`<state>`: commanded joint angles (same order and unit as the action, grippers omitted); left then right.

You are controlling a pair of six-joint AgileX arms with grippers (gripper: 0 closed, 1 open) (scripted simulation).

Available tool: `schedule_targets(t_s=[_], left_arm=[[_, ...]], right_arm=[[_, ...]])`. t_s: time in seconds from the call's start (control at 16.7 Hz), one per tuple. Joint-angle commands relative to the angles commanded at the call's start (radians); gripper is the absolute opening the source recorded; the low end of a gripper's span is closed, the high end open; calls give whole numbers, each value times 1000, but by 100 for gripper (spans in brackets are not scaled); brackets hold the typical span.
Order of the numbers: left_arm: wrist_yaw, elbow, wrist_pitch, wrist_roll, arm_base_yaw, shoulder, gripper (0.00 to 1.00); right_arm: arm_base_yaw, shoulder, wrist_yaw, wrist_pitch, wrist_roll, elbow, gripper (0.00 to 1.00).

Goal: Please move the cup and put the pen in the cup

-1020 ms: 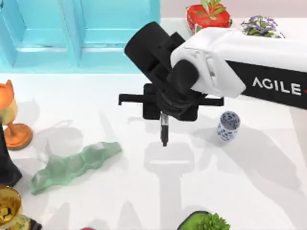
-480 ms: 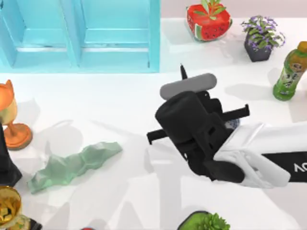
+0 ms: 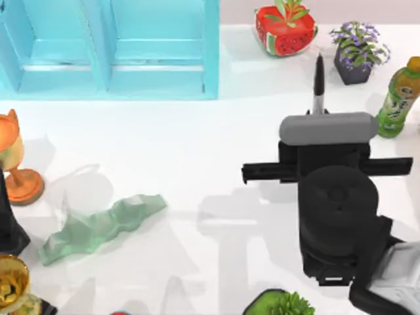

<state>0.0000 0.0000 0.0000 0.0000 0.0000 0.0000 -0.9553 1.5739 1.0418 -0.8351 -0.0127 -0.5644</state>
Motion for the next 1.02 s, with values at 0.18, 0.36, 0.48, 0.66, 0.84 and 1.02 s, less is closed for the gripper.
schedule_targets(t_s=[0.18, 0.36, 0.48, 0.66, 0.84, 1.02], left_arm=[[0, 0, 0, 0, 0, 0, 100], [0, 0, 0, 0, 0, 0, 100], [0, 0, 0, 0, 0, 0, 100], [0, 0, 0, 0, 0, 0, 100], [0, 0, 0, 0, 0, 0, 100], [0, 0, 0, 0, 0, 0, 100]], right_arm=[[-15, -76, 58, -138, 42, 47, 0], [-19, -103, 76, -179, 54, 58, 0], [-19, -103, 76, -179, 54, 58, 0], [-11, -95, 71, -180, 51, 53, 0], [36, -44, 23, -212, 47, 37, 0], [84, 8, -25, -243, 44, 21, 0]])
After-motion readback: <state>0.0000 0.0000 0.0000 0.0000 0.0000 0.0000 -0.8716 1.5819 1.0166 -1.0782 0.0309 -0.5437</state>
